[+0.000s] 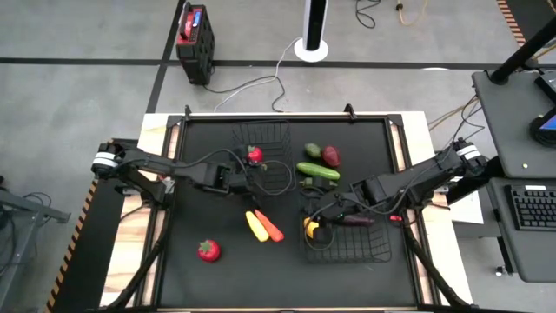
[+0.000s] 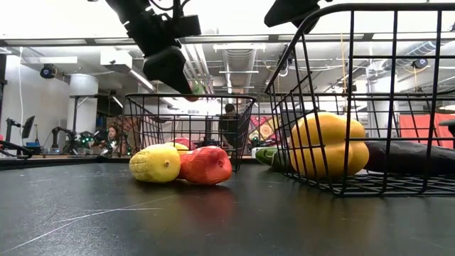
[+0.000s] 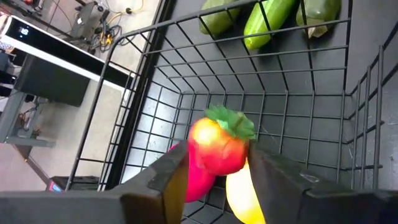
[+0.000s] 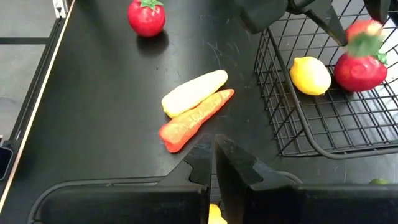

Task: Sort produce into baskets
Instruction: Put the tomato into the top black wire basket, then put the yellow corn into the bottom black wire basket

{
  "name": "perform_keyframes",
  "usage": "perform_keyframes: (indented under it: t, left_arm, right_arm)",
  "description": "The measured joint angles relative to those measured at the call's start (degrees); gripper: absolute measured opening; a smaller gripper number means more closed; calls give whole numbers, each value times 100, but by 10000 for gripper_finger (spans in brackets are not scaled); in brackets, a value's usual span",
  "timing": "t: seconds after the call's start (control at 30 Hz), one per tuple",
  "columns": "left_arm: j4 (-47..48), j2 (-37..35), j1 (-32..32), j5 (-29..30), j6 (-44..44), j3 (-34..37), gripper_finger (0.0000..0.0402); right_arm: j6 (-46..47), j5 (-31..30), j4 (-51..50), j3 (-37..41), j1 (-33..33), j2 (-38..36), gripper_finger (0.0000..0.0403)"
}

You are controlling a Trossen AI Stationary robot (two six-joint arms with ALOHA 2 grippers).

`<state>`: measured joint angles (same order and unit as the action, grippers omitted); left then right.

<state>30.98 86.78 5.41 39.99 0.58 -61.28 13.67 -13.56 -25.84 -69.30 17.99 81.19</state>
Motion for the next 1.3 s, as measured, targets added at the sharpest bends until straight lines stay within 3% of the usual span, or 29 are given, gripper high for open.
perform_keyframes:
  t: [0.13, 0.4, 0.57, 0.8, 1.07, 1.3]
  left_arm:
    - [106, -35, 10, 1, -133, -3, 174]
    - [1497, -65, 238, -235, 450, -776, 191]
    - [1729, -72, 826, -638, 775, -967, 183]
    - [1769, -72, 2039, -624, 1468, -986, 158]
    - [1611, -65, 2984, 337, 2932, -796, 138]
    - [1311, 144, 3468, 1266, 3602, -721, 132]
  right_arm:
    - [27, 0, -1, 1, 0, 0, 13]
    - [57, 0, 1, 15, -1, 0, 13]
    - [68, -2, 6, 62, 1, 0, 13]
    - [71, -5, 111, 214, -1, 0, 13]
    - [300, -211, 143, 219, -1, 0, 13]
    - [1167, -304, 36, 227, -1, -13, 13]
